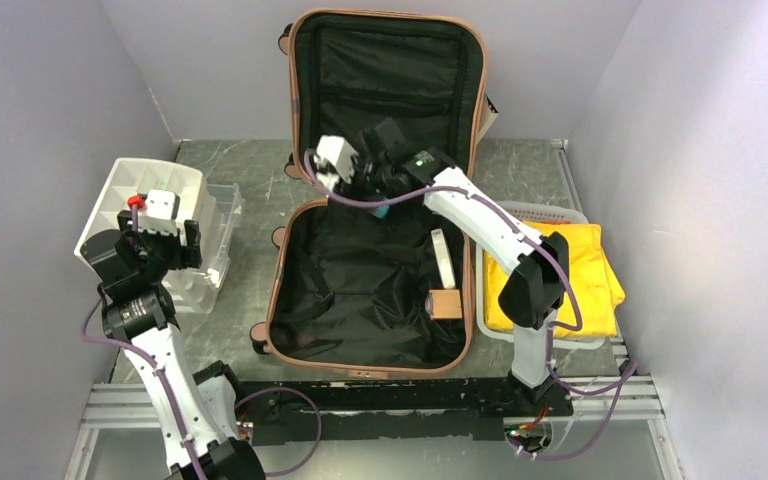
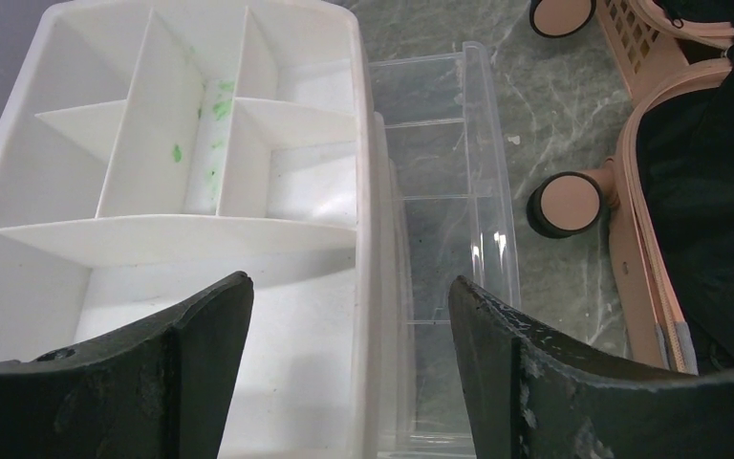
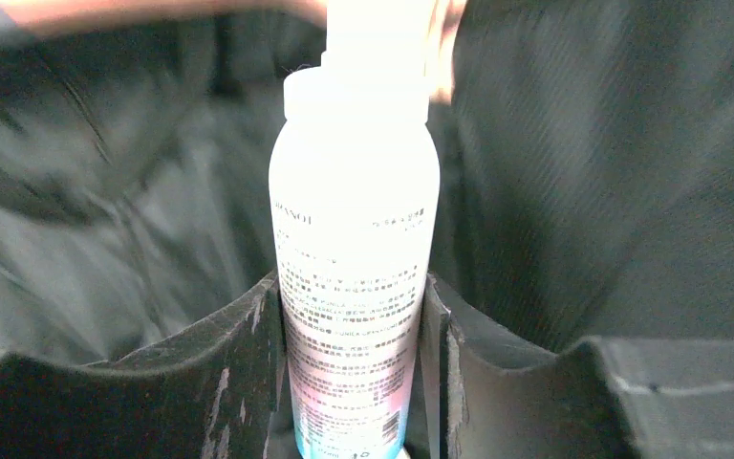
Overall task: Open, take out, and arrange the luggage
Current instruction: Pick up the personal item from the luggage.
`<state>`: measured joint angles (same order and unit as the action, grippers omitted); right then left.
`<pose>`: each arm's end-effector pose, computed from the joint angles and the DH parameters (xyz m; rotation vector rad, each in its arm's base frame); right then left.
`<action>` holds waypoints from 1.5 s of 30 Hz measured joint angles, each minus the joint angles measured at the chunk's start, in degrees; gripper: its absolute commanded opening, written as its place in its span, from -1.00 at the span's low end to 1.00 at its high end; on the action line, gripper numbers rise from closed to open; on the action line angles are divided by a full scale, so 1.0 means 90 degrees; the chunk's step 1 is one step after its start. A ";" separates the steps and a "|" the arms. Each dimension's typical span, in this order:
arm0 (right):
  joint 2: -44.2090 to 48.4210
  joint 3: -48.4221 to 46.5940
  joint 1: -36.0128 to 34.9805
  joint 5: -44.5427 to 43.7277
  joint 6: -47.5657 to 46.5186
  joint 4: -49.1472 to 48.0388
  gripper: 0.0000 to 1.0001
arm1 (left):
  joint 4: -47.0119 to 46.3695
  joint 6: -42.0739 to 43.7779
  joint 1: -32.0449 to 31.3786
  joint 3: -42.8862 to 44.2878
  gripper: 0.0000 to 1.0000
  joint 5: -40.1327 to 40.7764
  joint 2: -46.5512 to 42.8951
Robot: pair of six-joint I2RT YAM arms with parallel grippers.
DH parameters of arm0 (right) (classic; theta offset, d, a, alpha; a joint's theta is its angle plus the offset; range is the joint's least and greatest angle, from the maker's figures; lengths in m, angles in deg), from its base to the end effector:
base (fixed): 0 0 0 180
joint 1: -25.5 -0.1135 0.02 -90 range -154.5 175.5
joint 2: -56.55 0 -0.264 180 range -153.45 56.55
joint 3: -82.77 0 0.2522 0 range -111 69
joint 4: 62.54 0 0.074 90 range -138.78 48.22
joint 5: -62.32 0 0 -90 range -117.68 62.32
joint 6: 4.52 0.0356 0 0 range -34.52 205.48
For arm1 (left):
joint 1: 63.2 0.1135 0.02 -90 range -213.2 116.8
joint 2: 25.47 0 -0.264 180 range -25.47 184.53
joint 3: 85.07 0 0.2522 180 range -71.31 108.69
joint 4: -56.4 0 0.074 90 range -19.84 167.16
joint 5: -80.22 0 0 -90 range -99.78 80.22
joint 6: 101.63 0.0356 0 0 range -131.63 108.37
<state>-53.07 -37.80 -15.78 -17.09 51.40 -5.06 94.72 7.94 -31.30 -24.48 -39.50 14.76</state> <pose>0.3198 0.2894 0.3310 -1.5253 1.8310 0.2799 0.1407 0.0668 0.3394 0.1528 1.8378 0.1389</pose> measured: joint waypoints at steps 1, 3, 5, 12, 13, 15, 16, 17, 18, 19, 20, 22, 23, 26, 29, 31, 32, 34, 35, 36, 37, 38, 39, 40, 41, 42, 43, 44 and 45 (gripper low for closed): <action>-0.0034 -0.0427 -0.0007 0.0255 0.0321 0.0017 -0.87 | 0.0000 0.0000 0.0015 -0.0002 0.68 -0.0039 -0.0010; -0.0136 -0.1163 -0.0012 0.0789 0.0984 -0.0090 -0.86 | 0.0002 0.0002 0.0046 -0.0002 0.79 -0.0138 -0.0046; -0.0250 -0.1647 -0.0012 0.1399 0.1710 -0.0372 -0.83 | -0.0007 -0.0019 0.0070 -0.0005 0.89 -0.0289 -0.0129; -0.0763 -0.1319 -0.0015 0.3708 0.5076 -0.3203 -0.79 | 0.0112 -0.0151 0.0073 0.0381 0.93 -0.0826 0.0056; -0.0906 -0.1212 -0.0024 0.3949 0.5661 -0.3779 -0.72 | 0.0160 -0.0185 0.0073 0.0699 0.93 -0.0920 0.0296; -0.1319 -0.1066 -0.0046 0.4388 0.6970 -0.5151 -0.65 | 0.0231 -0.0228 0.0075 0.1190 0.93 -0.1076 0.0668; -0.1537 -0.1022 -0.0061 0.4515 0.7543 -0.5831 -0.63 | 0.0304 -0.0260 0.0078 0.1479 0.93 -0.1185 0.0882; -0.1768 -0.0986 -0.0097 0.4622 0.8063 -0.6511 -0.62 | 0.0393 -0.0262 0.0078 0.1758 0.93 -0.1348 0.1117; -0.1989 -0.0979 -0.0121 0.4711 0.8483 -0.7036 -0.62 | 0.0491 -0.0265 0.0078 0.2021 0.93 -0.1535 0.1333; -0.2154 -0.0981 -0.0138 0.4762 0.8755 -0.7388 -0.62 | 0.0595 -0.0257 0.0078 0.2208 0.93 -0.1702 0.1498; -0.2334 -0.0984 -0.0170 0.4828 0.9034 -0.7740 -0.63 | 0.0765 -0.0255 0.0078 0.2429 0.93 -0.1982 0.1695; -0.2633 -0.1022 -0.0257 0.4962 0.9474 -0.8240 -0.65 | 0.0923 -0.0287 0.0078 0.2596 0.93 -0.2470 0.1923; -0.2754 -0.1061 -0.0311 0.5039 0.9661 -0.8437 -0.66 | 0.0976 -0.0328 0.0078 0.2606 0.93 -0.2676 0.1989; -0.2987 -0.1124 -0.0454 0.5229 1.0212 -0.9071 -0.69 | 0.1122 -0.0542 0.0075 0.2572 0.93 -0.3334 0.2171; -0.3048 -0.1226 -0.0568 0.5374 1.0506 -0.9425 -0.71 | 0.1168 -0.0760 0.0039 0.2572 0.93 -0.3619 0.2300; -0.3048 -0.1294 -0.0600 0.5459 1.0630 -0.9639 -0.72 | 0.1122 -0.0933 -0.0012 0.2531 0.93 -0.3694 0.2302; -0.3048 -0.1324 -0.0597 0.5503 1.0683 -0.9753 -0.72 | 0.1090 -0.1013 -0.0046 0.2504 0.93 -0.3728 0.2290; -0.3048 -0.1353 -0.0590 0.5537 1.0744 -0.9916 -0.72 | 0.0947 -0.1222 -0.0121 0.2395 0.93 -0.3791 0.2244; -0.3048 -0.1353 -0.0590 0.5554 1.0751 -0.9959 -0.72 | 0.0862 -0.1333 -0.0165 0.2317 0.93 -0.3832 0.2217; -0.3048 -0.1353 -0.0597 0.5564 1.0746 -0.9969 -0.72 | 0.0794 -0.1457 -0.0204 0.2244 0.93 -0.3874 0.2198; -0.3048 -0.1353 -0.0600 0.5571 1.0737 -0.9967 -0.72 | 0.0714 -0.1564 -0.0238 0.2161 0.93 -0.3915 0.2176; -0.3048 -0.1353 -0.0605 0.5578 1.0722 -0.9955 -0.73 | 0.0634 -0.1681 -0.0265 0.2091 0.93 -0.3980 0.2176; -0.3048 -0.1353 -0.0617 0.5583 1.0693 -0.9940 -0.73 | 0.0539 -0.1814 -0.0284 0.2028 0.93 -0.4058 0.2176; -0.3048 -0.1353 -0.0631 0.5583 1.0669 -0.9933 -0.73 | 0.0491 -0.1931 -0.0296 0.1979 0.93 -0.4116 0.2178; -0.3048 -0.1353 -0.0661 0.5588 1.0644 -0.9918 -0.73 | 0.0435 -0.2001 -0.0301 0.1933 0.93 -0.4194 0.2178; -0.3048 -0.1353 -0.0697 0.5595 1.0627 -0.9913 -0.73 | 0.0381 -0.2106 -0.0306 0.1892 0.93 -0.4318 0.2178; -0.3048 -0.1353 -0.0736 0.5610 1.0615 -0.9904 -0.73 | 0.0345 -0.2157 -0.0306 0.1877 0.93 -0.4415 0.2178; -0.3048 -0.1353 -0.0780 0.5622 1.0603 -0.9889 -0.73 | 0.0313 -0.2198 -0.0306 0.1868 0.92 -0.4488 0.2178; -0.3048 -0.1353 -0.0816 0.5632 1.0593 -0.9884 -0.73 | 0.0265 -0.2256 -0.0316 0.1848 0.89 -0.4597 0.2178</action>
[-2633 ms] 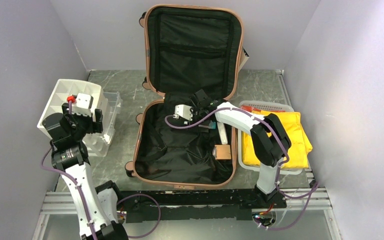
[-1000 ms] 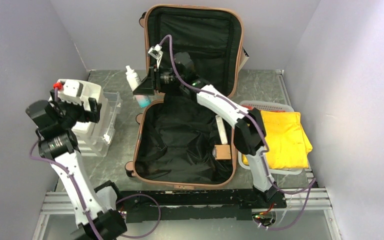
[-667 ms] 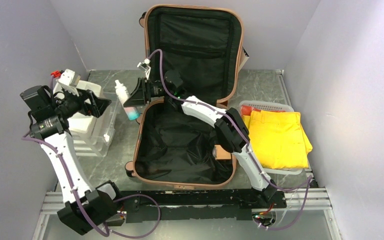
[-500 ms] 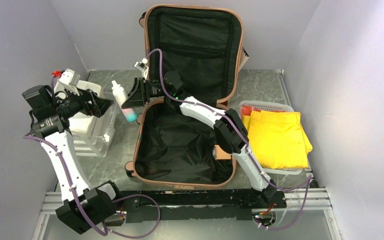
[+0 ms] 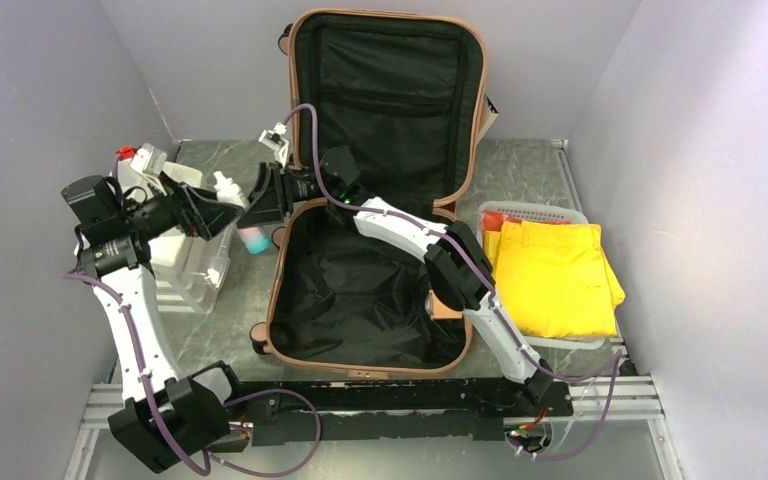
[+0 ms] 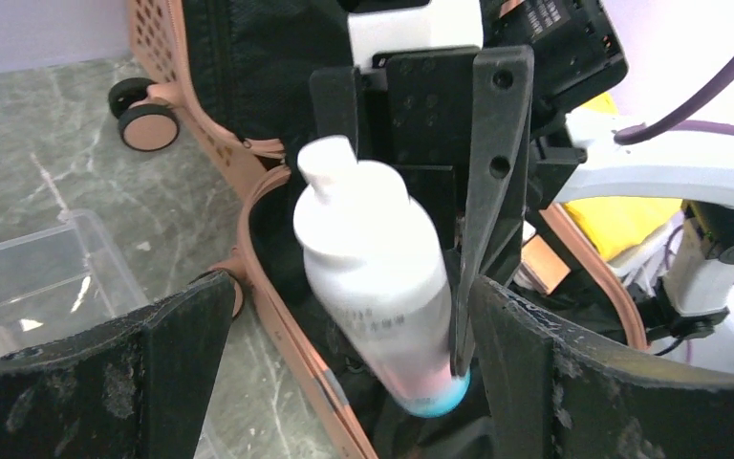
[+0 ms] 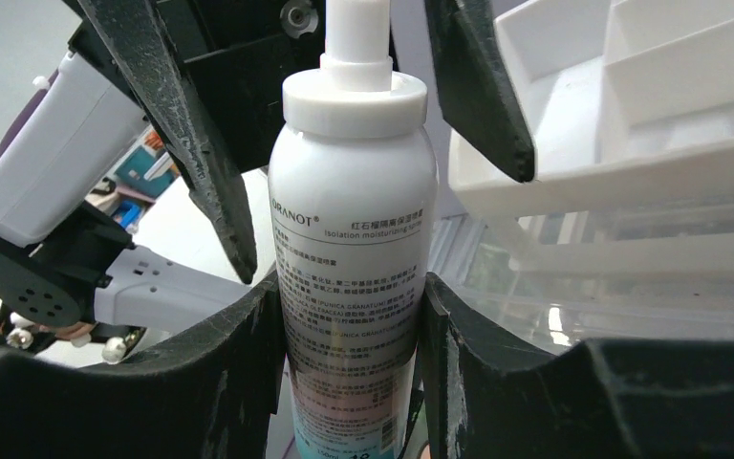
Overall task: Open, take out, and arrange the luggage
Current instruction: Pick up the personal item from the luggage.
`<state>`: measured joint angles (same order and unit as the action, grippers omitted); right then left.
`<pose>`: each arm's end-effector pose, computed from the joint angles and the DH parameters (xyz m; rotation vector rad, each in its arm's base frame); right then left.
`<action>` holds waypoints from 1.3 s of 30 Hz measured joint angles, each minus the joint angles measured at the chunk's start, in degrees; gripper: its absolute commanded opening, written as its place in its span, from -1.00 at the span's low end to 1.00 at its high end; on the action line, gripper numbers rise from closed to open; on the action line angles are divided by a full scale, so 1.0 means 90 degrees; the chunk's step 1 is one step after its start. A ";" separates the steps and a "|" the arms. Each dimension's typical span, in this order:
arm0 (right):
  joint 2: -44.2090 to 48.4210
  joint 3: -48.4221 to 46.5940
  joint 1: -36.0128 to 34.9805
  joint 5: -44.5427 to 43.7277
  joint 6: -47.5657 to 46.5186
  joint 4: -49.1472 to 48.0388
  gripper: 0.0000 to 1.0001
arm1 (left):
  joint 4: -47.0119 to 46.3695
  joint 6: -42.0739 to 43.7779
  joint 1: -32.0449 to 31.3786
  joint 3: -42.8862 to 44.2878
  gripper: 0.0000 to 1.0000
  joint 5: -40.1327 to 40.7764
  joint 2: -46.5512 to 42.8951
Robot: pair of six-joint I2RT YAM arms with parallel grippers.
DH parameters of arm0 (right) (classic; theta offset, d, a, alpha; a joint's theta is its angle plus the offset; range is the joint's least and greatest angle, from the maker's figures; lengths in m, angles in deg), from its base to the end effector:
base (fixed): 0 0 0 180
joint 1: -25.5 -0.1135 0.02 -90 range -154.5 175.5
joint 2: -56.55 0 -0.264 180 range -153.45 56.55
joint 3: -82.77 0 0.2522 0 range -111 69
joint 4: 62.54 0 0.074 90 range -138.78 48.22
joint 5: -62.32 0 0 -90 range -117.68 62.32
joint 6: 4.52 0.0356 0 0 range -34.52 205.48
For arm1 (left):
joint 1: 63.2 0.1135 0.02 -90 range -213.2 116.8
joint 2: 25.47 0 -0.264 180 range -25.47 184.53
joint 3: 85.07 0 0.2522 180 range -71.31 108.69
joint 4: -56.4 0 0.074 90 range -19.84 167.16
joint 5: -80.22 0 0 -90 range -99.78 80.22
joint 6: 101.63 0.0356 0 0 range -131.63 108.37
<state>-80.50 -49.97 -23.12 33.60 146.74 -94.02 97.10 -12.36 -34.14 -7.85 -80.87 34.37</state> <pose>0.3374 0.4302 0.3160 -1.0679 1.3766 2.1018 0.1969 0.0709 0.3832 0.3170 1.7475 -0.8547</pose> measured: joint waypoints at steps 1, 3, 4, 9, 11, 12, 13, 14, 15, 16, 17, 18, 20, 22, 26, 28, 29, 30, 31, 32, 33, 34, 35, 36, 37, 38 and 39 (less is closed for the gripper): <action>0.0000 0.0000 -0.0046 0.0012 -0.0022 0.0015 -0.73 | -0.0068 -0.0058 -0.0010 -0.0032 0.86 -0.0107 0.0000; 0.0000 0.0000 -0.0102 0.0049 -0.0061 0.0041 -0.73 | -0.0250 -0.0216 -0.0036 -0.0124 0.81 -0.0255 0.0000; 0.0000 0.0000 -0.0134 0.0073 -0.0090 0.0080 -0.73 | -0.0355 -0.0311 -0.0053 -0.0177 0.78 -0.0333 0.0000; 0.0000 0.0000 -0.0199 0.0092 -0.0138 0.0209 -0.73 | -0.0823 -0.0746 -0.0158 -0.0357 0.56 -0.0534 -0.0039; 0.0000 0.0000 -0.0199 0.0092 -0.0138 0.0206 -0.73 | -0.0952 -0.0869 -0.0197 -0.0376 0.44 -0.0571 -0.0070; 0.0000 0.0000 -0.0199 0.0092 -0.0138 0.0206 -0.73 | -0.1015 -0.0911 -0.0211 -0.0381 0.38 -0.0580 -0.0090; 0.0000 0.0000 -0.0199 0.0092 -0.0138 0.0206 -0.72 | -0.1071 -0.0947 -0.0226 -0.0384 0.29 -0.0590 -0.0114; 0.0000 0.0000 -0.0199 0.0102 -0.0143 0.0199 -0.71 | -0.1100 -0.0964 -0.0236 -0.0384 0.20 -0.0588 -0.0134; 0.0000 0.0000 -0.0199 0.0124 -0.0148 0.0177 -0.70 | -0.1117 -0.0984 -0.0245 -0.0386 0.11 -0.0573 -0.0141; 0.0000 0.0000 -0.0199 0.0148 -0.0151 0.0153 -0.67 | -0.1134 -0.0988 -0.0245 -0.0386 -0.03 -0.0556 -0.0141; 0.0000 0.0000 -0.0204 0.0177 -0.0163 0.0124 -0.64 | -0.1134 -0.0988 -0.0243 -0.0389 -0.11 -0.0525 -0.0138; 0.0000 0.0000 -0.0204 0.0189 -0.0192 0.0114 -0.62 | -0.1127 -0.1027 -0.0240 -0.0398 -0.20 -0.0512 -0.0138; 0.0000 0.0000 -0.0204 0.0209 -0.0240 0.0131 -0.53 | -0.1122 -0.1061 -0.0240 -0.0410 -0.28 -0.0498 -0.0138; 0.0000 0.0000 -0.0202 0.0214 -0.0253 0.0138 -0.26 | -0.1122 -0.1061 -0.0243 -0.0410 -0.35 -0.0486 -0.0138; 0.0000 0.0015 -0.0185 0.0231 -0.0260 0.0138 0.59 | -0.1059 -0.1049 -0.0250 -0.0401 -0.46 -0.0437 -0.0138; 0.0022 0.0049 -0.0160 0.0228 -0.0223 0.0170 0.99 | -0.0969 -0.1020 -0.0262 -0.0372 -0.50 -0.0391 -0.0131; 0.0070 0.0124 -0.0131 0.0236 -0.0236 0.0199 0.99 | -0.0925 -0.1013 -0.0267 -0.0335 -0.50 -0.0350 -0.0124; 0.0148 0.0267 -0.0073 0.0255 -0.0250 0.0211 1.00 | -0.0903 -0.1005 -0.0270 -0.0272 -0.51 -0.0304 -0.0112; 0.0209 0.0379 -0.0015 0.0260 -0.0255 0.0211 1.00 | -0.0884 -0.0996 -0.0270 -0.0199 -0.52 -0.0260 -0.0095; 0.0311 0.0573 0.0073 0.0270 -0.0250 0.0204 1.00 | -0.0801 -0.0971 -0.0274 -0.0058 -0.52 -0.0206 -0.0063; 0.0427 0.0792 0.0185 0.0291 -0.0262 0.0211 1.00 | -0.0738 -0.0906 -0.0277 0.0080 -0.54 -0.0131 -0.0029; 0.0527 0.0971 0.0289 0.0313 -0.0291 0.0221 1.00 | -0.0651 -0.0833 -0.0282 0.0243 -0.55 -0.0063 0.0010; 0.0670 0.1226 0.0427 0.0328 -0.0364 0.0265 1.00 | -0.0580 -0.0784 -0.0282 0.0367 -0.55 -0.0002 0.0044; 0.0850 0.1520 0.0595 0.0374 -0.0454 0.0323 1.00 | -0.0517 -0.0714 -0.0282 0.0505 -0.55 0.0075 0.0075; 0.1022 0.1770 0.0758 0.0393 -0.0573 0.0430 1.00 | -0.0459 -0.0646 -0.0282 0.0607 -0.55 0.0151 0.0095; 0.1173 0.1967 0.0872 0.0406 -0.0709 0.0559 1.00 | -0.0299 -0.0520 -0.0282 0.0743 -0.55 0.0289 0.0121; 0.1387 0.2205 0.1037 0.0423 -0.0928 0.0770 1.00 | -0.0112 -0.0376 -0.0282 0.0882 -0.55 0.0425 0.0158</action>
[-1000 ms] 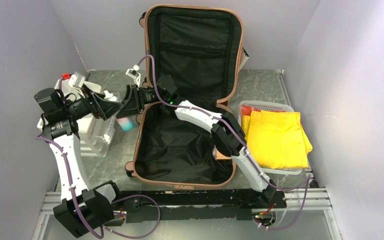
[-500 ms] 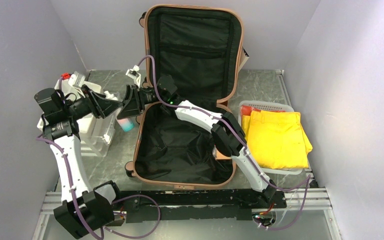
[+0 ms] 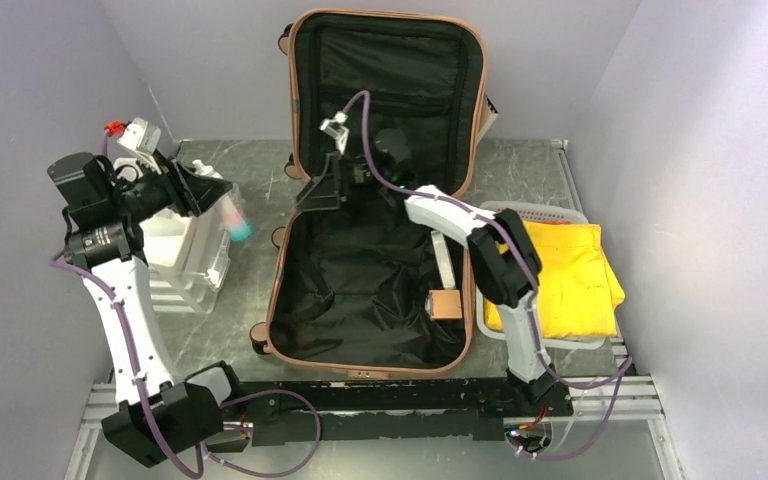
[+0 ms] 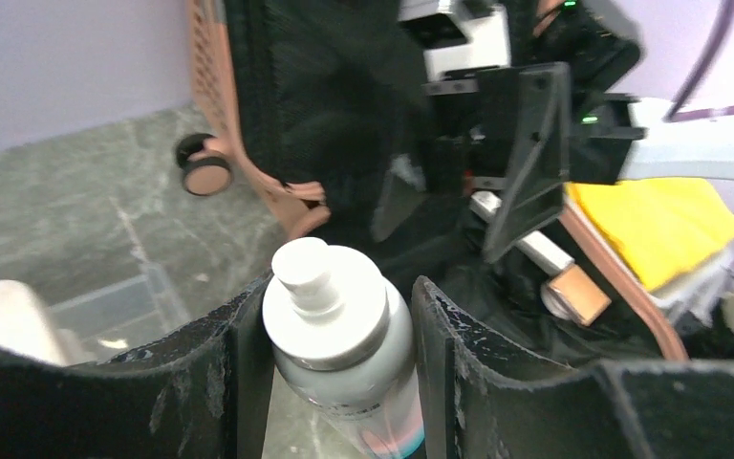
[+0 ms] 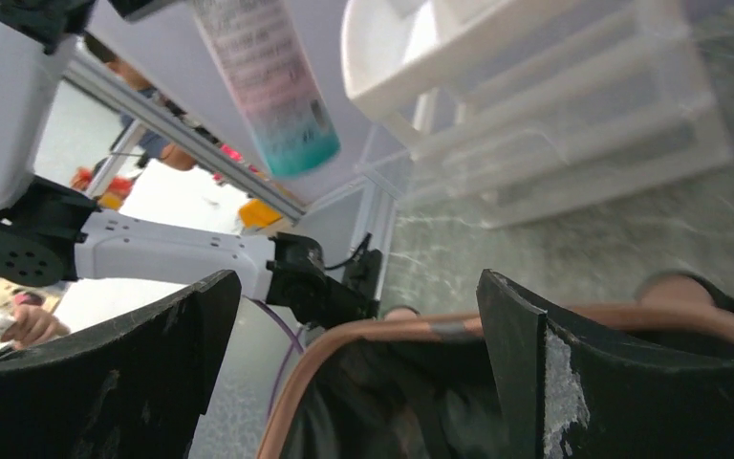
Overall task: Open, take out, and arrange the luggage
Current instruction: Pick up the personal item from the luggage, then place the personal item in the drawer.
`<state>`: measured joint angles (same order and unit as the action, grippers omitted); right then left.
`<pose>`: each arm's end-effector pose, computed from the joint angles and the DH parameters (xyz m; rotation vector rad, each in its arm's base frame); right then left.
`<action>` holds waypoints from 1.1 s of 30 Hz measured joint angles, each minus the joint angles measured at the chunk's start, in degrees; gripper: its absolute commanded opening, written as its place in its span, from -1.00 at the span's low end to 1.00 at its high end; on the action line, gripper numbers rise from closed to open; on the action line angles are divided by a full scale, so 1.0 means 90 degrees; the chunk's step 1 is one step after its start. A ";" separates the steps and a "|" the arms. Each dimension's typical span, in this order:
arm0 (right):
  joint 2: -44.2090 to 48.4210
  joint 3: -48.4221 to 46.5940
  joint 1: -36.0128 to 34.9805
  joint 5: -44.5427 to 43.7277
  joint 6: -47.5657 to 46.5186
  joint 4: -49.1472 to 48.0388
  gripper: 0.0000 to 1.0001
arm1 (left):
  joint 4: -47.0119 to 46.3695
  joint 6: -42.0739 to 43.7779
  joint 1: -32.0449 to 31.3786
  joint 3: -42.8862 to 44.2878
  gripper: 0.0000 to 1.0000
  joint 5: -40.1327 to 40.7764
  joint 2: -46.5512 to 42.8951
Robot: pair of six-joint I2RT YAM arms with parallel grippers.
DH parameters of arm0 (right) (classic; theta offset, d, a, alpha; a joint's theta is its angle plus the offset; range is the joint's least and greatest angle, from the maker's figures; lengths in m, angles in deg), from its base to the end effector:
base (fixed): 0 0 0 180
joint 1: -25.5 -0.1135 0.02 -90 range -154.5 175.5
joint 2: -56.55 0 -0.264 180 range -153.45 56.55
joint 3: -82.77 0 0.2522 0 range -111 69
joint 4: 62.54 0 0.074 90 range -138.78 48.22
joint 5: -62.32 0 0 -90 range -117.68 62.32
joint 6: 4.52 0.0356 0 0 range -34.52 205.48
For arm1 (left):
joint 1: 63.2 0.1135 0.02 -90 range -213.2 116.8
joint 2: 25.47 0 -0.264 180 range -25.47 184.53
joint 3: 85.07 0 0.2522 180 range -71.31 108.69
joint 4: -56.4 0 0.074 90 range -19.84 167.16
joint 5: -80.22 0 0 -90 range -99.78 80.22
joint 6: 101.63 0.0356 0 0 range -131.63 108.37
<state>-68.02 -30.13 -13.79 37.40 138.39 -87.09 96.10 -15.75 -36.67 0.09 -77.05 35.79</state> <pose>0.3693 0.3439 0.2997 -0.9851 1.5848 1.9613 0.2008 0.0636 0.4233 0.3432 1.7045 -0.7853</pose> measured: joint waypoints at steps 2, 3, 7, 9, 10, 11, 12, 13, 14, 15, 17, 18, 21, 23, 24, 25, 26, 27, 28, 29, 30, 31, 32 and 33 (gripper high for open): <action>0.0476 0.0423 0.0301 0.0002 -0.0600 0.0612 1.00 | 0.0415 0.0391 -0.0002 0.0367 -0.54 0.0355 0.0112; 0.0695 0.0566 0.0410 -0.0007 -0.0940 0.0957 1.00 | 0.0629 0.0588 -0.0007 0.0568 -0.54 0.0561 0.0177; 0.1858 0.0979 0.0741 -0.0260 -0.3179 0.3058 1.00 | 0.1253 0.1365 -0.0007 0.1188 -0.51 0.1370 0.0398; 0.2453 0.1190 0.0789 -0.0437 -0.4192 0.3869 1.00 | 0.1484 0.1683 -0.0012 0.1328 -0.50 0.1688 0.0491; 0.2781 0.1328 0.0797 -0.0529 -0.4685 0.4282 1.00 | 0.1622 0.1841 -0.0017 0.1389 -0.50 0.1855 0.0559; 0.3094 0.1464 0.0801 -0.0600 -0.5129 0.4656 1.00 | 0.1763 0.2006 -0.0034 0.1443 -0.50 0.2018 0.0646; 0.3325 0.1591 0.0811 -0.0675 -0.5462 0.4911 1.00 | 0.1872 0.2125 -0.0061 0.1469 -0.50 0.2157 0.0724; 0.3592 0.1753 0.0823 -0.0738 -0.5816 0.5202 1.00 | 0.1962 0.2254 -0.0102 0.1474 -0.50 0.2312 0.0811; 0.3827 0.1923 0.0823 -0.0806 -0.6130 0.5467 1.00 | 0.2069 0.2373 -0.0155 0.1474 -0.50 0.2477 0.0896; 0.4039 0.2115 0.0828 -0.0872 -0.6411 0.5673 1.00 | 0.2186 0.2494 -0.0240 0.1467 -0.50 0.2671 0.0993; 0.4316 0.2460 0.0850 -0.0947 -0.6776 0.5960 1.00 | 0.2293 0.2647 -0.0432 0.1413 -0.50 0.3026 0.1112; 0.4427 0.2657 0.0862 -0.0998 -0.6931 0.6062 1.00 | 0.2310 0.2713 -0.0549 0.1345 -0.50 0.3220 0.1132; 0.4597 0.3147 0.0923 -0.1069 -0.7213 0.6326 1.00 | 0.2397 0.2834 -0.0933 0.1200 -0.53 0.3742 0.1137; 0.4622 0.3342 0.0996 -0.1066 -0.7288 0.6424 1.00 | 0.2397 0.2880 -0.1158 0.1156 -0.55 0.4141 0.1137; 0.4651 0.3446 0.1054 -0.1066 -0.7320 0.6448 1.00 | 0.2402 0.2895 -0.1243 0.1139 -0.56 0.4325 0.1137; 0.4677 0.3495 0.1090 -0.1066 -0.7332 0.6450 1.00 | 0.2397 0.2895 -0.1302 0.1120 -0.56 0.4461 0.1137; 0.4721 0.3568 0.1151 -0.1059 -0.7337 0.6450 1.00 | 0.2399 0.2897 -0.1360 0.1098 -0.56 0.4605 0.1137; 0.4770 0.3619 0.1214 -0.1049 -0.7337 0.6448 1.00 | 0.2409 0.2897 -0.1404 0.1076 -0.55 0.4748 0.1137; 0.4806 0.3650 0.1268 -0.1039 -0.7337 0.6443 1.00 | 0.2412 0.2897 -0.1435 0.1054 -0.54 0.4867 0.1141; 0.4850 0.3667 0.1331 -0.1025 -0.7337 0.6441 1.00 | 0.2421 0.2897 -0.1450 0.1042 -0.52 0.4957 0.1141; 0.4884 0.3667 0.1382 -0.1013 -0.7337 0.6436 1.00 | 0.2431 0.2897 -0.1467 0.1027 -0.50 0.5064 0.1151; 0.4901 0.3667 0.1416 -0.0998 -0.7337 0.6424 1.00 | 0.2441 0.2895 -0.1477 0.1025 -0.47 0.5139 0.1156; 0.4920 0.3667 0.1447 -0.0993 -0.7337 0.6404 1.00 | 0.2446 0.2900 -0.1489 0.1022 -0.39 0.5212 0.1173; 0.4930 0.3667 0.1481 -0.0979 -0.7334 0.6387 1.00 | 0.2446 0.2900 -0.1496 0.1020 -0.31 0.5277 0.1183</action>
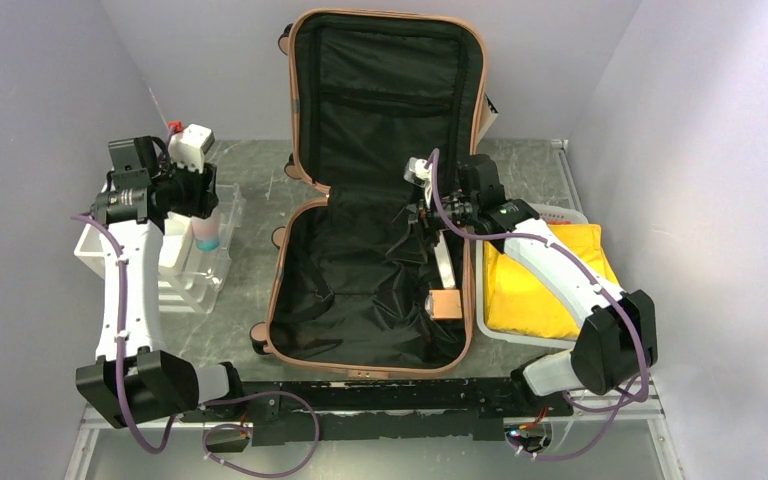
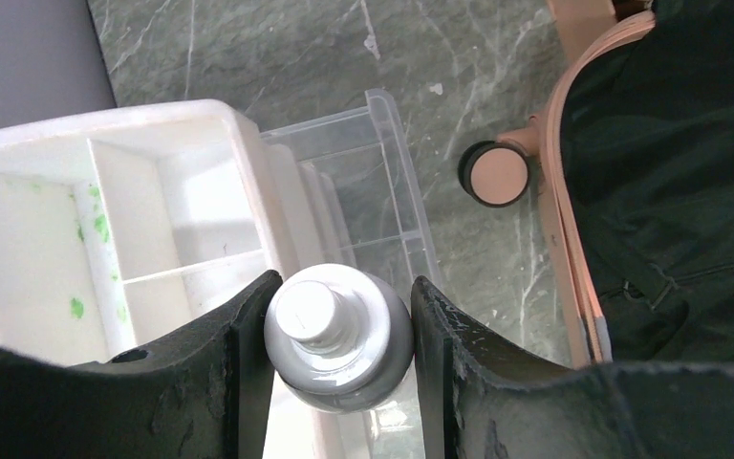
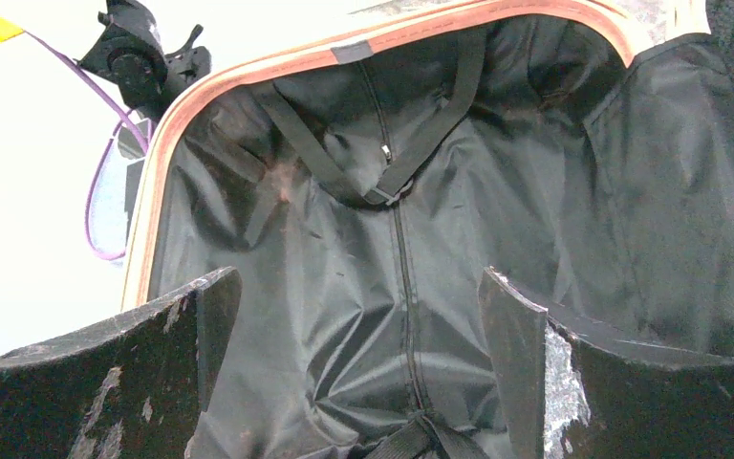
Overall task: Open, take out, and arrange the luggage
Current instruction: Place the personal item in the drawer.
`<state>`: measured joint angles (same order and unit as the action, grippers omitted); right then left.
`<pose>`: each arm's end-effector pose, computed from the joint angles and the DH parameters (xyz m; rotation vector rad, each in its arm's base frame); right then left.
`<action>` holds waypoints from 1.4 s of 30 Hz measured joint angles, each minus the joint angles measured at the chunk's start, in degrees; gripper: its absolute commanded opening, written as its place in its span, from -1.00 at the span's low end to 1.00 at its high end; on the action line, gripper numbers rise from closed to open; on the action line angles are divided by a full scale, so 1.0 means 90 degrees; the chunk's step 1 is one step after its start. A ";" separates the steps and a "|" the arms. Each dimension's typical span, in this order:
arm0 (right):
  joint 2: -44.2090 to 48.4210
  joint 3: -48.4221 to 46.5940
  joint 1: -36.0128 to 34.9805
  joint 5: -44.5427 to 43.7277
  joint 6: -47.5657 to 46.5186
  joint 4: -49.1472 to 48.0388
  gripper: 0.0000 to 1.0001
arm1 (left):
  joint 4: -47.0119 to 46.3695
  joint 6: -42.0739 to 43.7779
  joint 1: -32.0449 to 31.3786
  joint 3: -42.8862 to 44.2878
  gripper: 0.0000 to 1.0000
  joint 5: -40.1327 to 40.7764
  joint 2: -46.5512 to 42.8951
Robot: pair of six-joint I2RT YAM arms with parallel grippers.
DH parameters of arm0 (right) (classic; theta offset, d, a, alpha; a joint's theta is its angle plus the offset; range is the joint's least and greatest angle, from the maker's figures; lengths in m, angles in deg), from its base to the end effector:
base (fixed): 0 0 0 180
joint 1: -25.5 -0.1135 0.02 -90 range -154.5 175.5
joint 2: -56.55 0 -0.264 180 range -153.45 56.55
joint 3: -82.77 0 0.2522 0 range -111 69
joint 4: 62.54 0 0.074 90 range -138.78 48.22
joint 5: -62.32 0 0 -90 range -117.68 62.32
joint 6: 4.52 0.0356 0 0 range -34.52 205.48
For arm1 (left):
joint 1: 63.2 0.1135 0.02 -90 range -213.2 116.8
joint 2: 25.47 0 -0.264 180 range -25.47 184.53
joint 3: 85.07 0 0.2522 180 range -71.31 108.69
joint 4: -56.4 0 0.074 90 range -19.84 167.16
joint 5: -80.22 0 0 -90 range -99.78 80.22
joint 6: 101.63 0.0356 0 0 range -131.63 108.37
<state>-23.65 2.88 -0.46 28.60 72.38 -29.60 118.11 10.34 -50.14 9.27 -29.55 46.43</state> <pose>0.2619 0.1604 0.3209 -1.2074 1.6838 1.1784 0.2505 0.0457 0.3927 0.3524 2.1811 -0.0517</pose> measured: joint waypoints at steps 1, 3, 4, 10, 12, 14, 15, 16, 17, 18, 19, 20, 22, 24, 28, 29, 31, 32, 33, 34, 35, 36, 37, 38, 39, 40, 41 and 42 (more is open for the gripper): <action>0.0002 0.0002 0.0015 0.0002 0.0000 -0.0015 1.00 | 0.0000 0.0000 -0.0002 -0.0005 -0.23 0.0056 0.0015; 0.0002 0.0017 0.0024 0.0029 0.0002 -0.0039 1.00 | -0.0015 0.0002 -0.0012 -0.0078 -0.07 0.0153 0.0019; 0.0000 0.0027 0.0024 0.0044 0.0000 -0.0039 1.00 | -0.0005 0.0002 -0.0017 -0.0134 0.03 0.0194 0.0019; 0.0000 0.0034 0.0036 0.0097 -0.0002 -0.0041 1.00 | 0.0010 0.0044 -0.0029 -0.0381 0.65 0.0304 0.0019; 0.0002 0.0034 0.0058 0.0100 -0.0002 -0.0041 1.00 | -0.0010 0.0102 -0.0034 -0.0381 0.83 0.0301 0.0019; 0.0002 0.0036 0.0085 0.0102 -0.0005 -0.0041 1.00 | -0.0005 0.0114 -0.0039 -0.0381 0.88 0.0289 0.0019; 0.0002 0.0039 0.0095 0.0104 -0.0005 -0.0041 1.00 | -0.0005 0.0102 -0.0039 -0.0381 0.92 0.0282 0.0019; 0.0002 0.0041 0.0104 0.0104 -0.0005 -0.0046 1.00 | -0.0005 0.0092 -0.0039 -0.0381 0.92 0.0279 0.0019; 0.0002 0.0053 0.0114 0.0112 -0.0005 -0.0046 1.00 | -0.0002 0.0095 -0.0039 -0.0381 0.93 0.0277 0.0019; 0.0002 0.0063 0.0117 0.0114 -0.0005 -0.0051 1.00 | -0.0002 0.0092 -0.0041 -0.0381 0.93 0.0277 0.0019; 0.0002 0.0073 0.0119 0.0114 -0.0007 -0.0049 1.00 | -0.0002 0.0090 -0.0044 -0.0381 0.93 0.0277 0.0019; 0.0002 0.0078 0.0121 0.0114 -0.0017 -0.0046 1.00 | -0.0002 0.0092 -0.0044 -0.0381 0.93 0.0277 0.0019; 0.0002 0.0078 0.0126 0.0114 -0.0036 -0.0046 1.00 | -0.0007 0.0090 -0.0044 -0.0381 0.93 0.0274 0.0019; 0.0000 0.0078 0.0131 0.0114 -0.0049 -0.0046 1.00 | -0.0027 0.0087 -0.0051 -0.0381 0.93 0.0250 0.0019; 0.0000 0.0085 0.0131 0.0114 -0.0049 -0.0046 1.00 | -0.0112 0.0068 -0.0087 -0.0381 0.93 0.0226 0.0044; 0.0000 0.0085 0.0134 0.0112 -0.0049 -0.0046 1.00 | -0.0151 0.0063 -0.0102 -0.0379 0.93 0.0211 0.0068; 0.0000 0.0085 0.0136 0.0112 -0.0061 -0.0046 1.00 | -0.0199 0.0017 -0.0117 -0.0350 0.93 0.0175 0.0126; 0.0000 0.0085 0.0138 0.0112 -0.0073 -0.0046 1.00 | -0.0231 -0.0019 -0.0121 -0.0333 0.93 0.0163 0.0163; 0.0000 0.0085 0.0143 0.0112 -0.0080 -0.0046 1.00 | -0.0255 -0.0034 -0.0131 -0.0316 0.93 0.0141 0.0189; 0.0000 0.0085 0.0143 0.0112 -0.0092 -0.0046 1.00 | -0.0289 -0.0056 -0.0141 -0.0289 0.93 0.0119 0.0216; 0.0000 0.0085 0.0151 0.0112 -0.0097 -0.0046 1.00 | -0.0338 -0.0083 -0.0163 -0.0257 0.93 0.0102 0.0243; 0.0000 0.0087 0.0155 0.0114 -0.0104 -0.0044 1.00 | -0.0374 -0.0102 -0.0187 -0.0233 0.93 0.0078 0.0255; 0.0000 0.0087 0.0163 0.0114 -0.0114 -0.0044 1.00 | -0.0427 -0.0129 -0.0219 -0.0206 0.93 0.0063 0.0265; 0.0000 0.0090 0.0170 0.0114 -0.0121 -0.0044 1.00 | -0.0498 -0.0160 -0.0265 -0.0180 0.93 0.0056 0.0267; 0.0000 0.0090 0.0175 0.0114 -0.0131 -0.0044 1.00 | -0.0561 -0.0192 -0.0304 -0.0165 0.93 0.0053 0.0267; 0.0000 0.0092 0.0182 0.0114 -0.0146 -0.0044 1.00 | -0.0634 -0.0206 -0.0342 -0.0163 0.93 0.0053 0.0267; 0.0000 0.0097 0.0187 0.0114 -0.0158 -0.0041 1.00 | -0.0709 -0.0221 -0.0389 -0.0163 0.93 0.0056 0.0267; 0.0000 0.0102 0.0197 0.0117 -0.0168 -0.0041 1.00 | -0.0775 -0.0231 -0.0427 -0.0163 0.93 0.0061 0.0274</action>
<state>-23.65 3.79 1.31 29.64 70.87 -29.97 111.13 8.27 -53.98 7.80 -29.01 48.90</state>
